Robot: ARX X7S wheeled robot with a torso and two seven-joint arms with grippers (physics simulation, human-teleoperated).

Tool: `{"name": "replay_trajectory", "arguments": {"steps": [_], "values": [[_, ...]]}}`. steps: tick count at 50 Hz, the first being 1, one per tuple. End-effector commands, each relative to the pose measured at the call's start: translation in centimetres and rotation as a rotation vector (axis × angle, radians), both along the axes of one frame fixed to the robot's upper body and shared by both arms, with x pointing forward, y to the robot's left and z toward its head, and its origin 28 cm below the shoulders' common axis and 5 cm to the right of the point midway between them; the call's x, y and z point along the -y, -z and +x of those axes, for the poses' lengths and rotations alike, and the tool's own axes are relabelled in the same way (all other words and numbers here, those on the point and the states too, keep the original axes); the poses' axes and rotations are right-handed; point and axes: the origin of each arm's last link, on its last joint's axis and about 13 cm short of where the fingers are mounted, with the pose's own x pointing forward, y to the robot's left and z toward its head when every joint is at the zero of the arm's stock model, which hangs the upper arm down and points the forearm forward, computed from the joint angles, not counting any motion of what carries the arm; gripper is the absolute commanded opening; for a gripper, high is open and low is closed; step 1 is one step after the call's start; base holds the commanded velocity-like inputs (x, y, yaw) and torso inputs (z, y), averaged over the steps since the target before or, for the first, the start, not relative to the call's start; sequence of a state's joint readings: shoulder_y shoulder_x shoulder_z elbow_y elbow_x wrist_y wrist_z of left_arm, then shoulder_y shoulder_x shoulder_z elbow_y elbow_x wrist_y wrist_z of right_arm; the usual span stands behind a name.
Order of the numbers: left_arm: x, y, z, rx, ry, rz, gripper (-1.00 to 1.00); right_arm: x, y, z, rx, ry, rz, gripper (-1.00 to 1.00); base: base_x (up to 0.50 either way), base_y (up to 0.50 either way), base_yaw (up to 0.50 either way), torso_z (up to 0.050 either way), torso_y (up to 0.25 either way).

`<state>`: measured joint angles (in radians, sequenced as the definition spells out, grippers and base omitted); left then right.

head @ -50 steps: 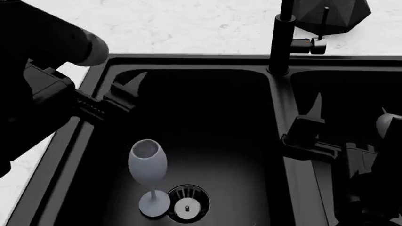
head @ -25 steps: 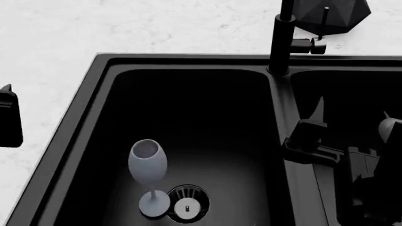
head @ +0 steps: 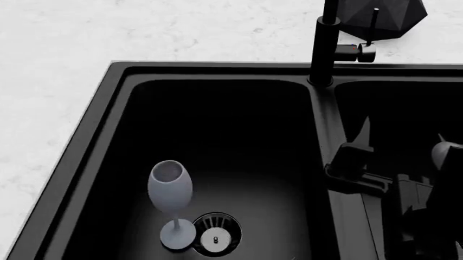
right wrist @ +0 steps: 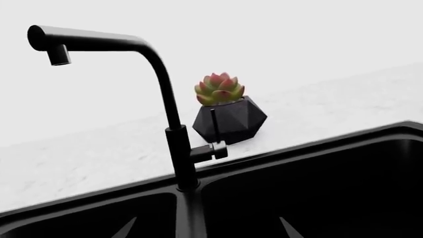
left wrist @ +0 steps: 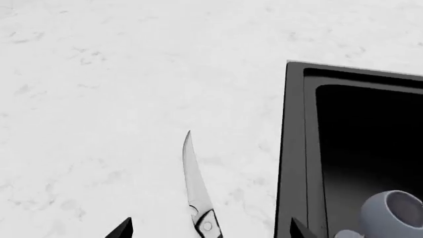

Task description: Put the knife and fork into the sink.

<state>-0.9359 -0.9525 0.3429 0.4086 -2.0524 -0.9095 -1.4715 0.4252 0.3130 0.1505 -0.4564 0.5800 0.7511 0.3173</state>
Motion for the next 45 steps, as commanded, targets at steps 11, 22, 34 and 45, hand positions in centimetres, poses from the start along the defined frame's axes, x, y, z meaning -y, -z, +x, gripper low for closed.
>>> {"name": "replay_trajectory", "arguments": {"steps": [11, 22, 34, 45], "values": [[-2.0, 1.7, 2.8, -0.098, -0.118, -0.113, 1.0, -0.1, 0.6, 0.2, -0.013, -0.005, 0.007, 1.0, 0.0, 0.0, 0.0, 0.0, 0.0], [-2.5, 2.6, 3.7, -0.128, -0.132, -0.151, 1.0, 0.0, 0.5, 0.0, -0.01, 0.0, 0.009, 1.0, 0.0, 0.0, 0.0, 0.0, 0.0], [-2.4, 3.4, 4.5, -0.153, -0.113, -0.164, 1.0, 0.0, 0.4, -0.1, -0.006, -0.001, 0.012, 1.0, 0.0, 0.0, 0.0, 0.0, 0.0], [-2.2, 4.1, 5.8, -0.182, -0.106, -0.16, 1.0, 0.0, 0.6, -0.1, -0.008, 0.001, 0.013, 1.0, 0.0, 0.0, 0.0, 0.0, 0.0]]}}
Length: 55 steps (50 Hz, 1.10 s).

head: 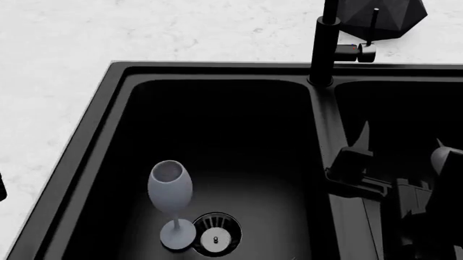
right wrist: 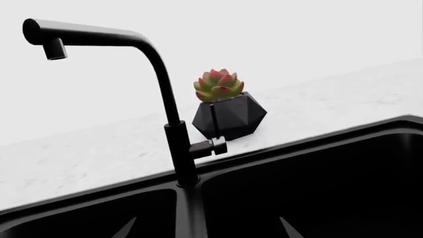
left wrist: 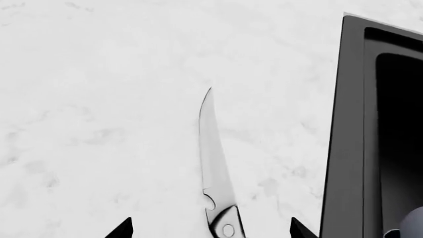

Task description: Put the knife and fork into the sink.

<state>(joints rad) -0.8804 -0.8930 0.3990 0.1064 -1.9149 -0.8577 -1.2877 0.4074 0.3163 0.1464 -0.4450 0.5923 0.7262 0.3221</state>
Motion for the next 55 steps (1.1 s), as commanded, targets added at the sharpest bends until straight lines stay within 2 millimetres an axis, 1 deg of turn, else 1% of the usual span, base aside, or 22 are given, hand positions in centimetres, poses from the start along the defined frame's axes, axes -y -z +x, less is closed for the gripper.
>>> {"name": "replay_trajectory", "arguments": {"steps": [1, 16, 26, 31, 41, 42, 47, 55], "values": [[0.0, 0.7, 1.1, -0.027, 0.003, -0.003, 1.0, 0.1, 0.1, -0.1, -0.001, 0.003, 0.002, 1.0, 0.0, 0.0, 0.0, 0.0, 0.0], [-0.3, 2.2, 1.2, -0.085, -0.012, -0.015, 1.0, 0.0, 0.4, 0.0, -0.008, 0.002, 0.008, 1.0, 0.0, 0.0, 0.0, 0.0, 0.0], [-0.2, 3.2, 1.3, -0.123, 0.009, -0.022, 1.0, 0.0, 0.4, -0.1, -0.008, 0.002, 0.009, 1.0, 0.0, 0.0, 0.0, 0.0, 0.0], [-0.1, 4.2, 1.1, -0.155, 0.016, -0.042, 1.0, 0.0, 0.5, 0.0, -0.009, 0.002, 0.009, 1.0, 0.0, 0.0, 0.0, 0.0, 0.0], [-0.1, 5.2, 0.8, -0.176, 0.014, -0.052, 1.0, 0.0, 0.5, 0.1, -0.011, 0.001, 0.01, 1.0, 0.0, 0.0, 0.0, -0.001, 0.0], [-0.1, 5.3, 0.8, -0.183, 0.011, -0.061, -1.0, 0.0, 0.5, 0.0, -0.011, 0.001, 0.011, 1.0, 0.0, 0.0, 0.0, 0.0, 0.0], [0.2, 5.5, 0.6, -0.169, 0.038, -0.044, -1.0, 0.0, 0.7, 0.0, -0.014, 0.004, 0.013, 1.0, 0.0, 0.0, 0.0, -0.002, 0.0], [0.4, 4.9, 0.6, -0.118, 0.047, -0.005, -1.0, 0.0, 0.7, 0.1, -0.015, 0.003, 0.015, 1.0, 0.0, 0.0, 0.0, -0.001, 0.0]]}}
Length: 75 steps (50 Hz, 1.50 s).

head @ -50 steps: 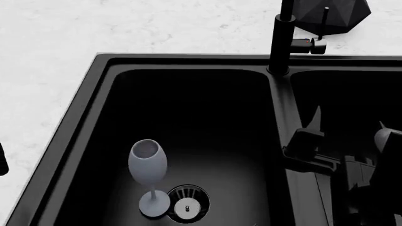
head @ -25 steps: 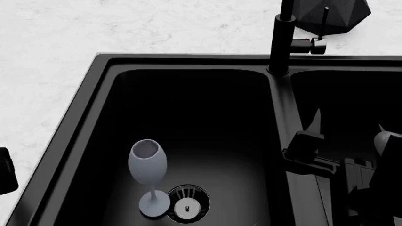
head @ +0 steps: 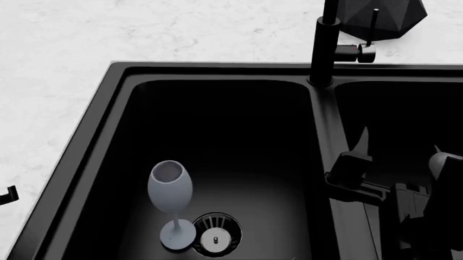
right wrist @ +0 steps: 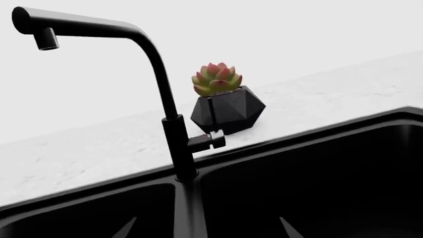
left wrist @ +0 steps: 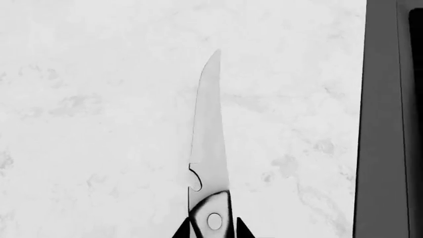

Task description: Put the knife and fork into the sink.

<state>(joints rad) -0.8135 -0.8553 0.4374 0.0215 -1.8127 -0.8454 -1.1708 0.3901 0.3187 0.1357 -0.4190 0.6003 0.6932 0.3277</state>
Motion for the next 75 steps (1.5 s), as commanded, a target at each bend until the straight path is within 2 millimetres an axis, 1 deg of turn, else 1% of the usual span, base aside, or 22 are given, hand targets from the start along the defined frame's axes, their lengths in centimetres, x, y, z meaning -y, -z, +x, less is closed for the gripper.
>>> {"name": "replay_trajectory", "arguments": {"steps": [1, 3, 5, 6, 7, 9, 11, 12, 13, 14, 18, 21, 30, 35, 36, 41, 44, 50, 58, 62, 70, 75], "values": [[0.7, 1.3, -0.5, -0.028, 0.038, 0.032, -1.0, 0.0, 0.0, 0.0, 0.0, 0.001, 0.002, 1.0, 0.0, 0.0, 0.0, 0.0, 0.0], [0.7, 0.7, -0.4, 0.01, 0.042, 0.058, -1.0, 0.0, 0.0, 0.0, 0.001, 0.001, 0.002, 1.0, 0.0, 0.0, 0.0, 0.0, 0.0], [0.7, -1.3, -0.2, 0.102, 0.039, 0.081, -1.0, 0.1, 0.0, -0.1, 0.001, 0.002, 0.001, 1.0, 0.0, 0.0, 0.0, 0.0, 0.0], [0.8, -1.8, -0.2, 0.124, 0.048, 0.088, -1.0, 0.1, 0.0, -0.1, 0.0, 0.002, 0.001, 1.0, 0.0, 0.0, 0.0, 0.0, 0.0], [0.8, -2.9, -0.2, 0.17, 0.058, 0.124, -1.0, 0.1, 0.0, -0.1, 0.001, 0.003, 0.001, 1.0, 0.0, 0.0, 0.0, 0.0, 0.0], [0.9, -4.0, -0.3, 0.208, 0.061, 0.121, -1.0, 0.1, -0.1, -0.1, 0.001, 0.002, 0.001, 1.0, 0.0, 0.0, 0.0, 0.0, 0.0], [1.1, -6.6, -0.4, 0.303, 0.068, 0.177, -1.0, 0.0, -0.1, -0.1, 0.002, 0.0, 0.001, 1.0, 0.0, 0.0, 0.0, 0.0, 0.0], [1.1, -7.9, -0.6, 0.342, 0.067, 0.171, -1.0, 0.0, -0.1, -0.1, 0.003, -0.001, 0.001, 1.0, 0.0, 0.0, 0.0, 0.0, 0.0], [1.1, -8.4, -0.6, 0.363, 0.059, 0.183, -1.0, 0.0, -0.1, -0.1, 0.003, -0.001, 0.001, 1.0, 0.0, 0.0, 0.0, 0.0, 0.0], [1.2, -9.6, -0.8, 0.399, 0.077, 0.179, -1.0, 0.0, -0.1, -0.1, 0.003, -0.001, 0.0, 1.0, 0.0, 0.0, 0.0, 0.0, 0.0], [1.6, -12.0, -1.1, 0.472, 0.117, 0.195, -1.0, 0.0, -0.1, 0.0, 0.003, -0.001, 0.001, 1.0, 0.0, 0.0, 0.0, 0.0, 0.0], [2.1, -12.5, -1.0, 0.488, 0.176, 0.214, -1.0, 0.0, -0.1, 0.0, 0.002, -0.001, 0.0, 1.0, 0.0, 0.0, 0.0, 0.0, 0.0], [4.9, -12.7, -0.1, 0.504, 0.463, 0.263, -1.0, -0.1, -0.2, 0.1, 0.005, -0.007, 0.0, 1.0, 0.0, 0.0, 0.0, 0.0, 0.0], [6.1, -12.9, 0.2, 0.508, 0.557, 0.256, -1.0, -0.1, -0.2, 0.1, 0.008, -0.007, -0.001, 1.0, 0.0, 0.0, 0.0, 0.0, 0.0], [6.5, -12.8, 0.1, 0.504, 0.598, 0.266, -1.0, -0.1, -0.2, 0.1, 0.008, -0.005, -0.001, 1.0, 0.0, 0.0, 0.0, 0.0, 0.0], [7.2, -12.5, 0.3, 0.497, 0.655, 0.265, -1.0, -0.1, -0.2, 0.1, 0.007, -0.007, -0.004, 1.0, 0.0, 0.0, 0.0, 0.0, 0.0], [8.0, -12.4, 0.1, 0.493, 0.734, 0.259, -1.0, -0.2, -0.2, 0.1, 0.008, -0.008, -0.005, 1.0, 0.0, 0.0, 0.0, 0.0, 0.0], [10.3, -11.1, 0.6, 0.456, 0.891, 0.22, -1.0, -0.3, -0.2, 0.1, 0.006, -0.011, -0.007, 1.0, 0.0, 0.0, 0.0, 0.0, 0.0], [12.5, -8.9, 0.8, 0.384, 1.043, 0.155, -1.0, -0.1, 0.0, 0.1, 0.006, -0.004, -0.001, 1.0, 0.0, 0.0, 0.0, 0.0, 0.0], [13.6, -8.3, 0.6, 0.369, 1.115, 0.143, -1.0, -0.1, 0.0, 0.1, 0.005, -0.007, 0.001, 1.0, 0.0, 0.0, 0.0, 0.0, 0.0], [14.9, -7.2, 0.9, 0.318, 1.196, 0.097, -1.0, 0.0, -0.1, 0.0, 0.005, -0.004, 0.001, 1.0, 0.0, 0.0, 0.0, 0.0, 0.0], [15.2, -6.2, 1.3, 0.29, 1.21, 0.105, -1.0, 0.0, -0.1, -0.1, 0.006, -0.002, 0.001, 1.0, 0.0, 0.0, 0.0, 0.0, 0.0]]}}
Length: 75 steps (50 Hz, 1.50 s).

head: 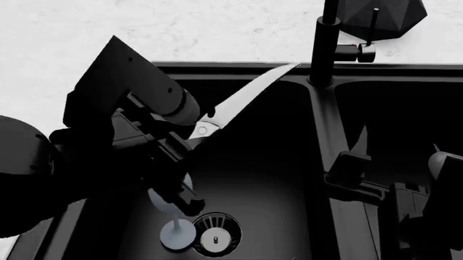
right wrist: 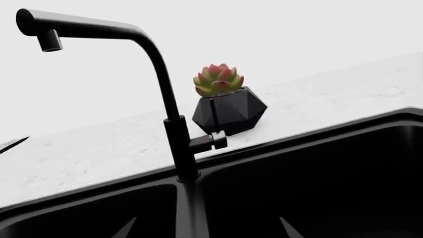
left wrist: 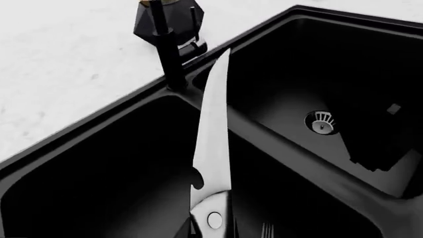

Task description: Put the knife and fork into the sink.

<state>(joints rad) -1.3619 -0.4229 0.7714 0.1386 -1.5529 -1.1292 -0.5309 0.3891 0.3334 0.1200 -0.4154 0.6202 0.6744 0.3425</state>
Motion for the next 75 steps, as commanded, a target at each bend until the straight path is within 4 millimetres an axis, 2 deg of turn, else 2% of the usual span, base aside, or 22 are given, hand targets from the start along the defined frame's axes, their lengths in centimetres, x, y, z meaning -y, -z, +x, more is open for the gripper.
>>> {"name": "replay_trajectory", "arguments": {"steps": [1, 17, 24, 43, 44, 74, 75], "values": [[1.6, 1.9, 0.6, -0.072, 0.087, 0.024, -1.0, 0.1, -0.1, -0.2, 0.001, 0.003, 0.001, 1.0, 0.0, 0.0, 0.0, 0.0, 0.0], [1.6, 4.7, 2.4, -0.157, 0.046, 0.077, -1.0, 0.2, 0.1, -0.2, -0.001, 0.006, 0.006, 1.0, 0.0, 0.0, 0.0, 0.0, 0.0], [1.7, 6.9, 2.6, -0.217, 0.048, 0.131, -1.0, 0.2, 0.2, -0.2, -0.003, 0.006, 0.006, 1.0, 0.0, 0.0, 0.0, 0.0, 0.0], [1.5, 10.0, 3.0, -0.308, 0.034, 0.196, -1.0, 0.2, 0.4, -0.4, -0.004, 0.011, 0.013, 1.0, 0.0, 0.0, 0.0, 0.0, 0.0], [1.5, 11.4, 3.7, -0.349, 0.022, 0.226, -1.0, 0.3, 0.6, -0.3, -0.006, 0.013, 0.018, 1.0, 0.0, 0.0, 0.0, 0.0, 0.0], [1.1, 12.1, 4.3, -0.357, 0.018, 0.223, -1.0, 0.3, 0.4, -0.3, -0.004, 0.016, 0.015, 1.0, 0.0, 0.0, 0.0, 0.0, 0.0], [1.1, 12.1, 4.3, -0.352, 0.03, 0.228, 1.0, 0.3, 0.4, -0.3, -0.004, 0.016, 0.015, 1.0, 0.0, 0.0, 0.0, 0.0, 0.0]]}}
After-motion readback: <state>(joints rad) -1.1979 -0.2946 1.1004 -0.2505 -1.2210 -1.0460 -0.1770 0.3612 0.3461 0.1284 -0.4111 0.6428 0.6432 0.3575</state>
